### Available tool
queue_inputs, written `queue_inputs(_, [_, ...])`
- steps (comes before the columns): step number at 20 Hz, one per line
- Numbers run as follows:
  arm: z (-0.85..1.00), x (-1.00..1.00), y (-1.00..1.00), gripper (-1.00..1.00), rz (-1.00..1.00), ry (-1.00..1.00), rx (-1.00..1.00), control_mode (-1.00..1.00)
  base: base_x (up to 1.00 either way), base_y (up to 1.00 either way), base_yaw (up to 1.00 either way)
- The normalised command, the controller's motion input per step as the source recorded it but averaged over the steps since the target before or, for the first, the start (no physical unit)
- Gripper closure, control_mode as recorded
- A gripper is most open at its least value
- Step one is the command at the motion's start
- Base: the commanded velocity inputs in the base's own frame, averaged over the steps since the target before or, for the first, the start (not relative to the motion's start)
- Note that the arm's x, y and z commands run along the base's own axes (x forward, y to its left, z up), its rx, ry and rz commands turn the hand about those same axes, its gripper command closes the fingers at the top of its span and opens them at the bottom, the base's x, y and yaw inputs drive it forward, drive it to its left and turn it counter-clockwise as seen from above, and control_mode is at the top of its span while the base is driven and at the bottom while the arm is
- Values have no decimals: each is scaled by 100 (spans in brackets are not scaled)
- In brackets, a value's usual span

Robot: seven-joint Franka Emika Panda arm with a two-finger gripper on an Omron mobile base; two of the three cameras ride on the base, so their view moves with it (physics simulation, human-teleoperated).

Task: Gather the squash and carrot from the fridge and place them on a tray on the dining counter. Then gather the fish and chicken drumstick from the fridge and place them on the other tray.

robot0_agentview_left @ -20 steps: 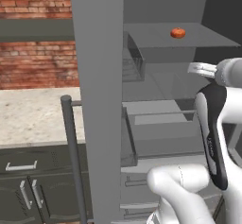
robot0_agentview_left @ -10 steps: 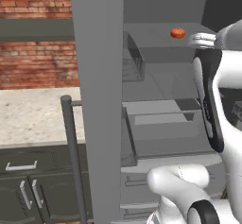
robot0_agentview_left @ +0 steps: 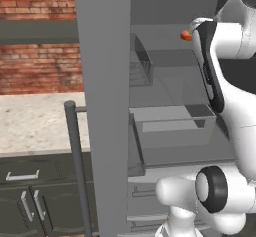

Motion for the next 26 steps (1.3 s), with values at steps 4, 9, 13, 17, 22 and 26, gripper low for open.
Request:
queue_inputs(4, [-26,99,0,-100,0,8,0,-100,0,0,0])
queue_inputs(9, [-34,89,-2,-100,0,3,0,-100,0,0,0])
queue_inputs(13, [-27,83,-8,-100,0,1,-1,-100,0,0,0])
queue_inputs(17, [-6,66,-23,-100,0,2,0,-100,0,0,0])
queue_inputs(22, [-1,62,-33,-100,0,4,0,-100,0,0,0])
queue_inputs(26, [0,74,-27,-100,0,6,0,-100,0,0,0])
